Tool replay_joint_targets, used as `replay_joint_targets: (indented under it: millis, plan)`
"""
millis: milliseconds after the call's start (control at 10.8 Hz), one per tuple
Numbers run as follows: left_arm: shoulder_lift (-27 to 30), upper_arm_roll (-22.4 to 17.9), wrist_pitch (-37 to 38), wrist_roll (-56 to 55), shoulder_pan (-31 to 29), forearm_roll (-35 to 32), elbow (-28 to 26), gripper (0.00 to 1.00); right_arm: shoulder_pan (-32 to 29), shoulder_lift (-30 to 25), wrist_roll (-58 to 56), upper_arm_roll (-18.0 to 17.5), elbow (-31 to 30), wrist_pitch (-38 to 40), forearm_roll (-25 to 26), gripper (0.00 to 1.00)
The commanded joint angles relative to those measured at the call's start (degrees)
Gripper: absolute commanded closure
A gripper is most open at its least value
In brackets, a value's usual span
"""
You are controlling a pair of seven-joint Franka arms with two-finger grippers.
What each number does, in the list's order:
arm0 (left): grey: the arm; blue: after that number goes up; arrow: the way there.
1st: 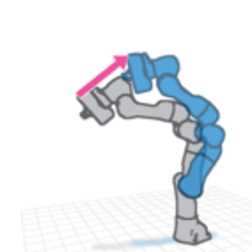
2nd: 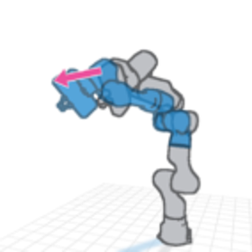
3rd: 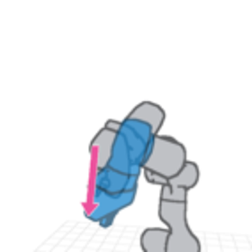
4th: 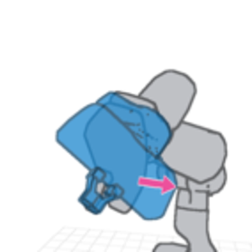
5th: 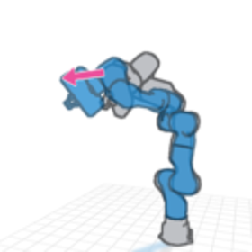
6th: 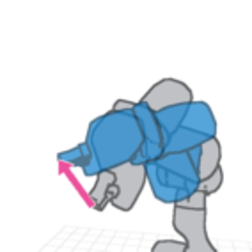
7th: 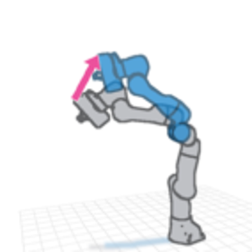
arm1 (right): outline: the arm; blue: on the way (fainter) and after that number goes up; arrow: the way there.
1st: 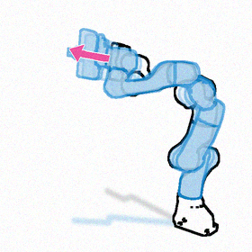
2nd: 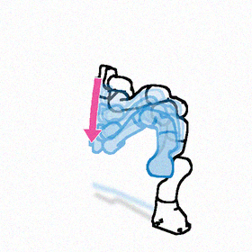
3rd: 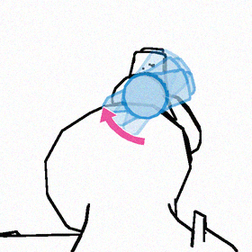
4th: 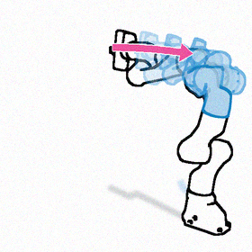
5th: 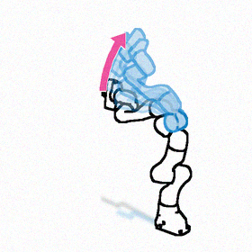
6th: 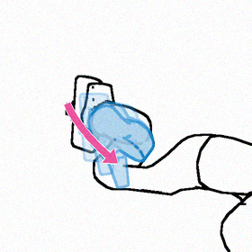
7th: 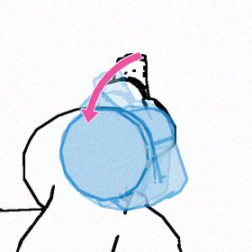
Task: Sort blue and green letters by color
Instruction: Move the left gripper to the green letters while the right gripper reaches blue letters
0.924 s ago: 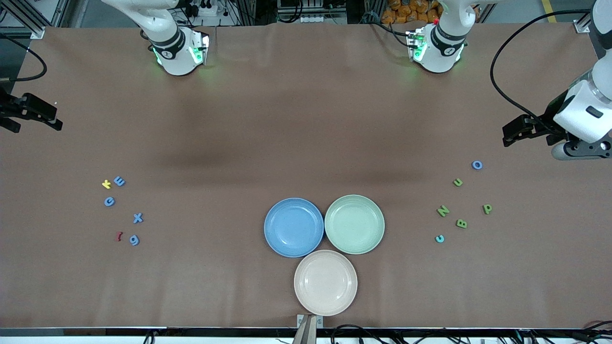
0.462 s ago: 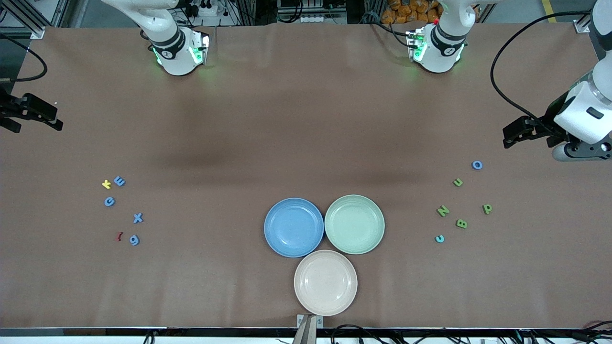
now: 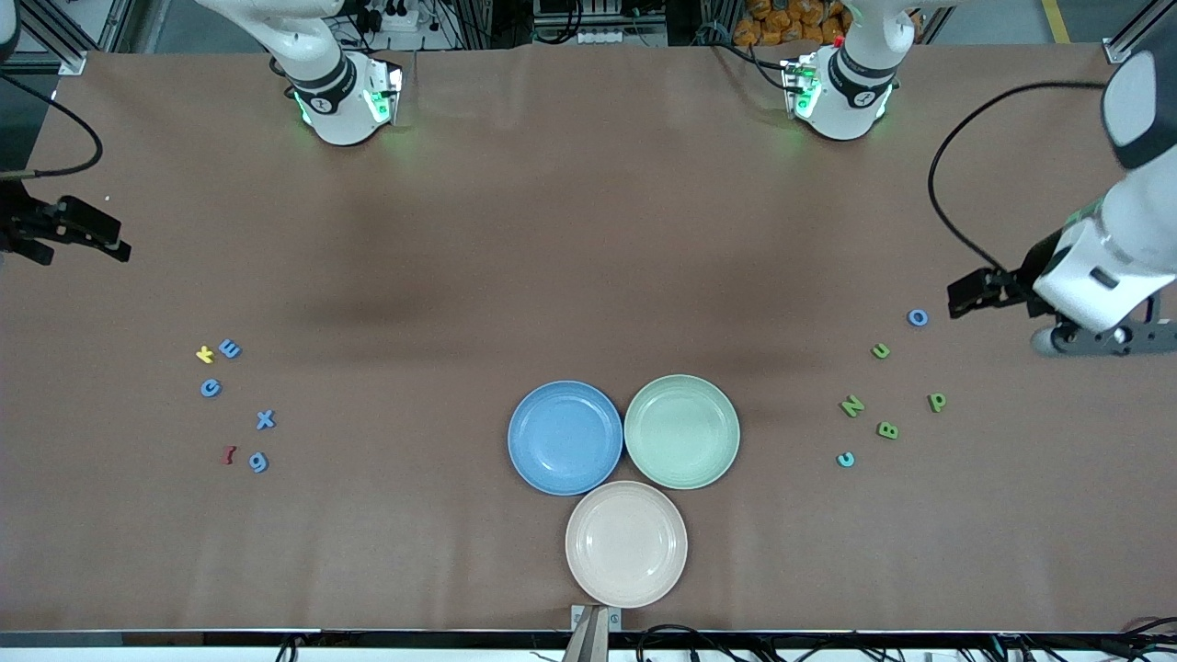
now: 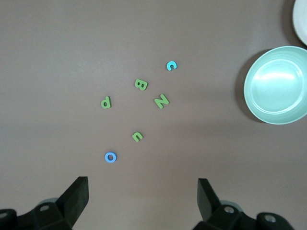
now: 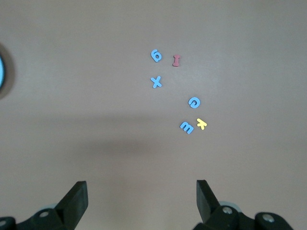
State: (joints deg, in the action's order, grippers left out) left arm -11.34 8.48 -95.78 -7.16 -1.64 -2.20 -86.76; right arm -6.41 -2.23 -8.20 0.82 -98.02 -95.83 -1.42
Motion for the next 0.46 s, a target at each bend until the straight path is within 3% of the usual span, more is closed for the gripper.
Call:
replay_joint_targets:
  millis: [0, 92, 370]
  plan:
    - [-7.18, -0.21, -4.49, 1.45, -0.73, -1.56, 0.63, 0.0, -1.76, 4.75, -0.67, -0.47, -2.18, -3.83, 0.54, 0.0]
    - [-9.21, -0.13, -6.85, 1.62, -2.04, -4.97, 0.02, 0.0, -1.85, 7.56, -0.67, -0.47, -2.18, -5.23, 0.54, 0.0]
    - [-14.05, -0.13, -13.53, 10.74, -5.9, -4.92, -2.53, 0.0, -1.76, 15.38, -5.22, -0.56, -1.83, -11.37, 0.54, 0.0]
